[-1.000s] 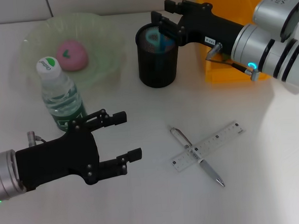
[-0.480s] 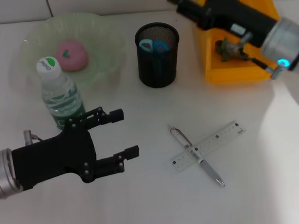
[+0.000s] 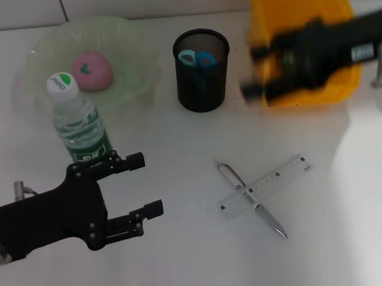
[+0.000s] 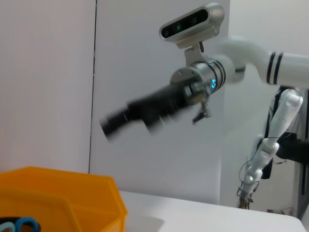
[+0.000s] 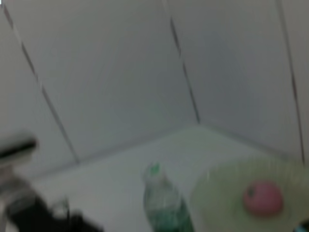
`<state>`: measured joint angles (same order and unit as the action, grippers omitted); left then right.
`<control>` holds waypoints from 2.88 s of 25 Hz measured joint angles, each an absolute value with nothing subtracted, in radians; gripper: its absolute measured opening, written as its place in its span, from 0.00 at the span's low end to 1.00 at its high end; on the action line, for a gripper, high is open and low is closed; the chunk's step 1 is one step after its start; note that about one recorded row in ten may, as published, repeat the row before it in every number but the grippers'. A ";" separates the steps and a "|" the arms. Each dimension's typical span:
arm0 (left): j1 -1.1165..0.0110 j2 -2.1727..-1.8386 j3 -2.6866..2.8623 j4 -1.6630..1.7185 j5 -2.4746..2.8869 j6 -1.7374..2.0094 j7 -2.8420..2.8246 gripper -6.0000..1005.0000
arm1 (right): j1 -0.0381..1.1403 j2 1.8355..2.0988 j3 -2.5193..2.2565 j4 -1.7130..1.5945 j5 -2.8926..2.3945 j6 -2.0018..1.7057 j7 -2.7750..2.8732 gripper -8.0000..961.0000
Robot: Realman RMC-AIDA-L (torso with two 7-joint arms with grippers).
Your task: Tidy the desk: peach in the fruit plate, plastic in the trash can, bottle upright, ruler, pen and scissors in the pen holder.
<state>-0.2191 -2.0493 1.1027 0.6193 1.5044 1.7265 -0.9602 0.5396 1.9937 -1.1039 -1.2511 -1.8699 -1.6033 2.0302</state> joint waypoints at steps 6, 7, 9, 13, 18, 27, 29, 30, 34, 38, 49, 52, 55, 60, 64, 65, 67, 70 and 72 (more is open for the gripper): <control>-0.214 -2.040 1.101 0.632 1.505 1.724 -0.967 0.76 | 0.684 2.078 -1.184 -1.448 -2.442 -1.861 1.937 0.88; -0.214 -2.040 1.101 0.632 1.505 1.724 -0.967 0.76 | 0.684 2.078 -1.184 -1.448 -2.442 -1.861 1.937 0.88; -0.217 -2.038 1.101 0.632 1.505 1.725 -0.968 0.76 | 0.686 2.082 -1.271 -1.474 -2.483 -1.864 1.912 0.88; -0.222 -2.036 1.103 0.632 1.506 1.725 -0.969 0.76 | 0.694 2.084 -1.449 -1.459 -2.512 -1.837 1.869 0.88; -0.228 -2.038 1.106 0.639 1.529 1.717 -0.970 0.76 | 0.695 2.087 -1.549 -1.457 -2.522 -1.789 1.833 0.88; -0.239 -2.048 1.110 0.648 1.542 1.712 -0.976 0.76 | 0.723 2.089 -1.733 -1.433 -2.543 -1.683 1.787 0.88; -0.245 -2.052 1.110 0.648 1.557 1.710 -0.980 0.76 | 0.725 2.089 -1.768 -1.415 -2.542 -1.651 1.782 0.88; -0.247 -2.054 1.107 0.648 1.563 1.708 -0.981 0.76 | 0.726 2.089 -1.782 -1.406 -2.542 -1.635 1.779 0.88; -0.251 -2.057 1.104 0.647 1.570 1.690 -0.981 0.76 | 0.739 2.089 -1.824 -1.357 -2.527 -1.563 1.773 0.88; -0.253 -2.057 1.104 0.647 1.572 1.685 -0.984 0.76 | 0.752 2.090 -1.833 -1.312 -2.499 -1.522 1.773 0.87; -0.245 -2.055 1.103 0.648 1.572 1.681 -0.985 0.76 | 0.791 2.093 -1.870 -1.195 -2.453 -1.450 1.781 0.82; -0.243 -2.056 1.103 0.649 1.572 1.681 -0.985 0.76 | 0.798 2.093 -1.879 -1.175 -2.445 -1.445 1.787 0.81; -0.242 -2.056 1.103 0.649 1.572 1.681 -0.983 0.76 | 0.810 2.092 -1.884 -1.156 -2.441 -1.443 1.800 0.80; -0.242 -2.054 1.103 0.649 1.572 1.681 -0.985 0.76 | 0.816 2.092 -1.885 -1.145 -2.441 -1.433 1.812 0.78; -0.242 -2.053 1.103 0.649 1.572 1.682 -0.985 0.76 | 0.816 2.092 -1.885 -1.143 -2.441 -1.430 1.816 0.64; -0.242 -2.053 1.103 0.649 1.572 1.682 -0.985 0.76 | 0.816 2.092 -1.885 -1.143 -2.441 -1.430 1.817 0.61; -0.242 -2.053 1.103 0.649 1.572 1.682 -0.985 0.76 | 0.816 2.092 -1.884 -1.143 -2.441 -1.430 1.819 0.61; -0.242 -2.053 1.103 0.649 1.572 1.682 -0.985 0.76 | 0.816 2.092 -1.884 -1.143 -2.441 -1.430 1.820 0.61; -0.244 -2.053 1.103 0.649 1.572 1.681 -0.985 0.76 | 0.818 2.092 -1.884 -1.135 -2.441 -1.429 1.821 0.61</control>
